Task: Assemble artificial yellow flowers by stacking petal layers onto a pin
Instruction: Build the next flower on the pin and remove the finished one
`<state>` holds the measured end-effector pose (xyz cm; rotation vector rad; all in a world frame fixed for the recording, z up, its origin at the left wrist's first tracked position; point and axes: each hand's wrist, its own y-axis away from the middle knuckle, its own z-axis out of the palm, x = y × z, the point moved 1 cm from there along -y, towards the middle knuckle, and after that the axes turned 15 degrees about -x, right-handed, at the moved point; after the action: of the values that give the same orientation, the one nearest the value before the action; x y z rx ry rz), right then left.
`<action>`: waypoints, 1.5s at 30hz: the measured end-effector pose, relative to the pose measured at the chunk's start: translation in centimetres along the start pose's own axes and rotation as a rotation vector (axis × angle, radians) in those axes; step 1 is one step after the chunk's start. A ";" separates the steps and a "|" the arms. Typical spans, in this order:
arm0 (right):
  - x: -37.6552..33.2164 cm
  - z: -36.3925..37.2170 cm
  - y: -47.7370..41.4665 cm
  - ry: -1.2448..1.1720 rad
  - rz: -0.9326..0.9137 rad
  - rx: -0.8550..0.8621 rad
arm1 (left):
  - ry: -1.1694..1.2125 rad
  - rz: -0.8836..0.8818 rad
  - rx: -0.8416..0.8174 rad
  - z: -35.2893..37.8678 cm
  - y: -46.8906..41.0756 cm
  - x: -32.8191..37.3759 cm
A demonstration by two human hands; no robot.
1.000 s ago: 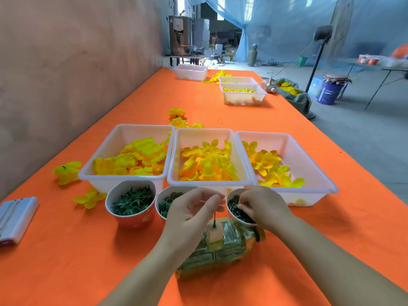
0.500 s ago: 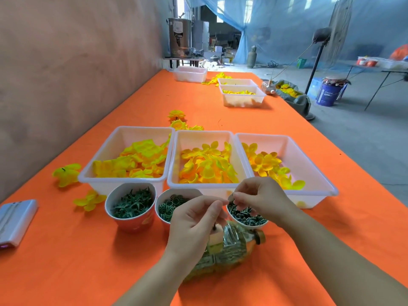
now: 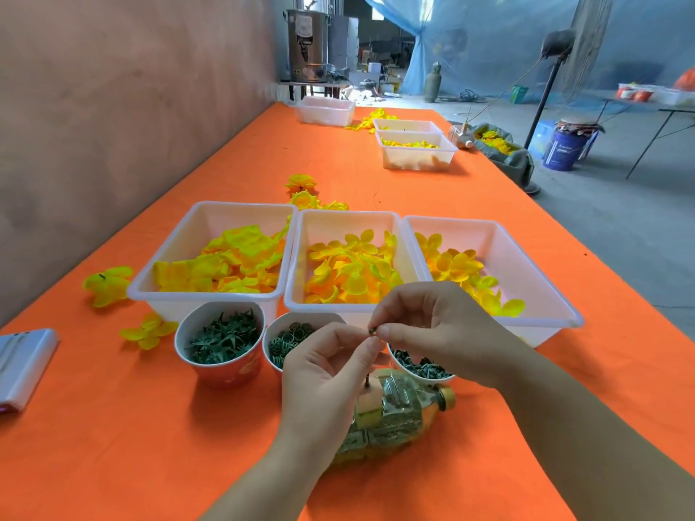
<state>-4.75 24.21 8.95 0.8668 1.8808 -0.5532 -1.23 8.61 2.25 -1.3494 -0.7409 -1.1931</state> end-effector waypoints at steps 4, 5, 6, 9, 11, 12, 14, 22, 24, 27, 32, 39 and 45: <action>-0.1 -0.2 0.1 0.027 -0.018 -0.013 | -0.029 -0.043 -0.049 -0.4 -0.1 0.1; -0.2 -0.4 0.1 0.103 -0.022 0.003 | -0.017 -0.050 -0.067 -0.5 -0.1 0.1; -0.4 -0.6 0.1 0.191 -0.022 0.011 | 0.003 -0.061 -0.083 -0.6 -0.1 0.2; -1.1 -0.6 0.2 0.350 -0.047 -0.028 | 0.033 -0.108 -0.107 -0.6 -0.1 0.2; -1.1 -0.4 0.1 0.374 -0.054 -0.028 | 0.047 -0.126 -0.103 -0.7 -0.3 0.1; -1.0 -0.3 0.0 0.358 -0.051 -0.019 | 0.059 -0.127 -0.102 -0.8 -0.4 0.1; -0.7 -0.1 -0.1 0.299 -0.039 -0.002 | 0.091 -0.131 -0.099 -0.9 -0.5 0.0; 0.0 1.4 -0.3 0.265 -0.019 0.038 | 0.168 -0.120 -0.103 -1.4 0.2 -0.8; -0.4 1.1 -0.2 0.320 -0.019 0.027 | 0.151 -0.101 -0.141 -1.5 0.4 -0.8; -1.3 0.7 0.0 0.437 -0.029 0.000 | 0.103 -0.081 -0.135 -1.4 0.3 -0.8; -2.3 0.9 -0.1 0.664 -0.047 -0.016 | 0.080 -0.062 -0.136 -1.3 0.1 -1.0; -2.5 0.7 0.2 0.626 -0.028 -0.027 | 0.058 -0.065 -0.139 -1.4 0.3 -1.5; -2.9 1.6 0.1 0.787 -0.008 -0.005 | 0.093 -0.070 -0.161 -1.5 0.2 -1.5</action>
<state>-2.96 22.26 10.83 1.1820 2.5825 -0.2107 -1.82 7.49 0.55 -1.3986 -0.6412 -1.3866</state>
